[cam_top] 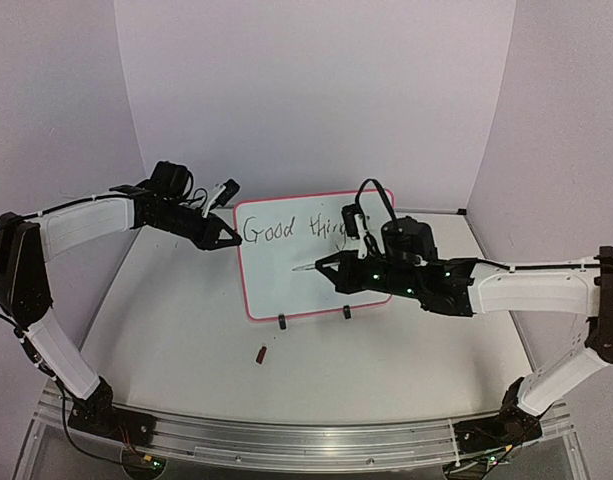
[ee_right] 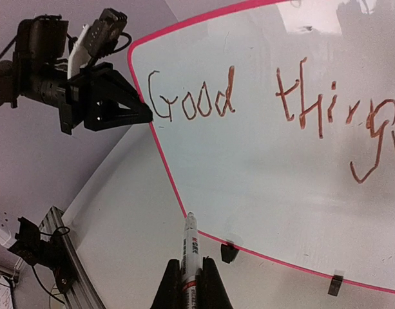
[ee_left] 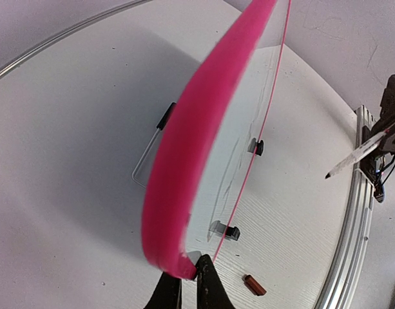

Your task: Write a sentence on the whiteboard

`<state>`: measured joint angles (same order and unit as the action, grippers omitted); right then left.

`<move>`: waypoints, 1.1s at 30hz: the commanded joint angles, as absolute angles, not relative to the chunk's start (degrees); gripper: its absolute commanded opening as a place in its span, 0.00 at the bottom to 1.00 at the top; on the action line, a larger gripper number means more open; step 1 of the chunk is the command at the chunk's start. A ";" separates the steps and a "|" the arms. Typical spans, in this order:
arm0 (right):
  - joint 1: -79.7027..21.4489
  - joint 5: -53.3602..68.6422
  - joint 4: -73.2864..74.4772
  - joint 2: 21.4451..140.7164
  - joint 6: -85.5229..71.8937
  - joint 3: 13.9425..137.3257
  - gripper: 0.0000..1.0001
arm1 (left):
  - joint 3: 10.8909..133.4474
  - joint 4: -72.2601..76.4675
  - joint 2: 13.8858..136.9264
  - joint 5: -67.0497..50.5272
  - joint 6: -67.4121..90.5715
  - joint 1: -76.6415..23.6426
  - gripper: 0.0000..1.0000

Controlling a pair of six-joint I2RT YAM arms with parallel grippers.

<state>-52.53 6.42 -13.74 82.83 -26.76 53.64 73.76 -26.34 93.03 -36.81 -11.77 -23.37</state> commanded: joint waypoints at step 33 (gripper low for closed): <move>-56.86 3.29 -24.99 106.59 -27.81 69.77 0.00 | 73.39 -26.25 94.43 -32.55 -12.57 -25.49 0.00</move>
<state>-58.35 2.42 -21.31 105.13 -26.34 67.27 73.76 -25.89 93.03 -36.27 -11.55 -23.94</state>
